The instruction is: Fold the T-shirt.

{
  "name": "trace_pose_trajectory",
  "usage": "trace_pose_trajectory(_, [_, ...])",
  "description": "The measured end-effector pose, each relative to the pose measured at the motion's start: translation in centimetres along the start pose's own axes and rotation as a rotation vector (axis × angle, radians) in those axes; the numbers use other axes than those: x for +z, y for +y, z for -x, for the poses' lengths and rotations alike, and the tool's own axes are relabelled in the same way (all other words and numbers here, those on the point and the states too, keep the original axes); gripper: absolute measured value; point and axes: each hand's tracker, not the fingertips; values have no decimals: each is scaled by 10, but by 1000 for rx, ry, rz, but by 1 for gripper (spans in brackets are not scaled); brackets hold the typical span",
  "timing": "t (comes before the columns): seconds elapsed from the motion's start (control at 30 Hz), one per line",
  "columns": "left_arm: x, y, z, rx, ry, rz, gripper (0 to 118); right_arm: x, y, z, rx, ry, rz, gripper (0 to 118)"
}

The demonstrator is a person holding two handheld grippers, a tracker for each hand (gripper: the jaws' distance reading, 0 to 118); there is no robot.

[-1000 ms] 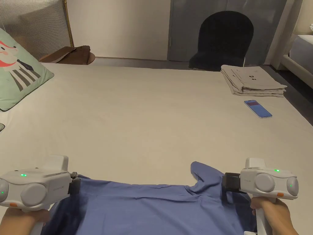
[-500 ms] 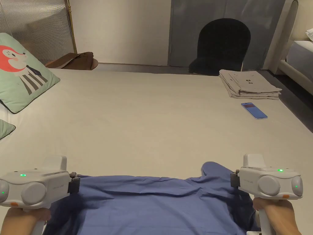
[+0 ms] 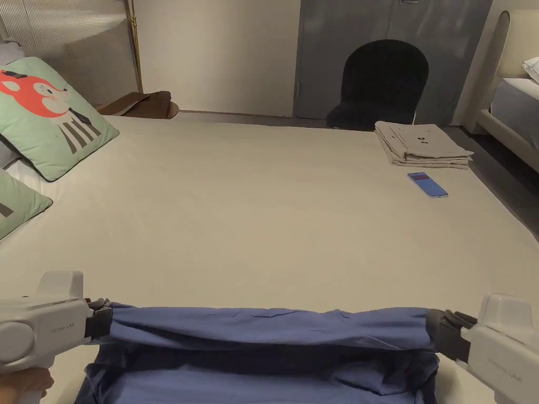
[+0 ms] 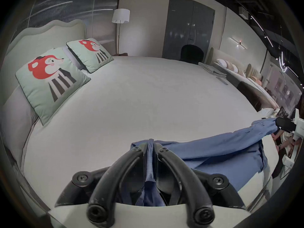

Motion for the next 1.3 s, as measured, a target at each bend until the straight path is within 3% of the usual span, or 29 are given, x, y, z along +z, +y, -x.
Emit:
trace_pose_trajectory(0.23, [8, -57, 9, -3, 17, 90, 3, 26, -59, -2, -39, -18, 62, 0])
trace_pose_trajectory(0.63, [-7, -112, 6, 17, 69, 192, 3, 3, -115, -2, 25, -172, 216, 1])
trace_pose_trajectory(0.8, [-6, -98, -2, 49, 91, 219, 14, 12, -102, 8, 20, -169, 159, 5])
trace_pose_trajectory(0.83, [-4, -93, -4, 65, 79, 209, 24, 15, -96, 13, 32, -170, 131, 12])
trace_pose_trajectory(0.87, [-1, -86, -7, 92, 60, 187, 47, 18, -89, 18, 52, -181, 97, 30])
trace_pose_trajectory(0.9, [4, -79, -12, 120, 35, 149, 78, 20, -80, 26, 72, -178, 54, 63])
trace_pose_trajectory(0.93, [8, -71, -18, 132, 11, 107, 99, 21, -71, 33, 85, -172, 12, 84])
trace_pose_trajectory(0.97, [13, -62, -24, 141, -9, 60, 110, 24, -63, 42, 96, -164, -35, 98])
trace_pose_trajectory(1.0, [22, -52, -33, 138, -18, -19, 109, 27, -54, 51, 110, -154, -93, 104])
trace_pose_trajectory(1.13, [48, -15, -70, 86, -49, -200, 110, 36, -22, 87, 162, -131, -255, 104])
trace_pose_trajectory(1.3, [76, 5, -113, -51, 12, -453, 110, 47, 1, 122, 224, -145, -421, 104])
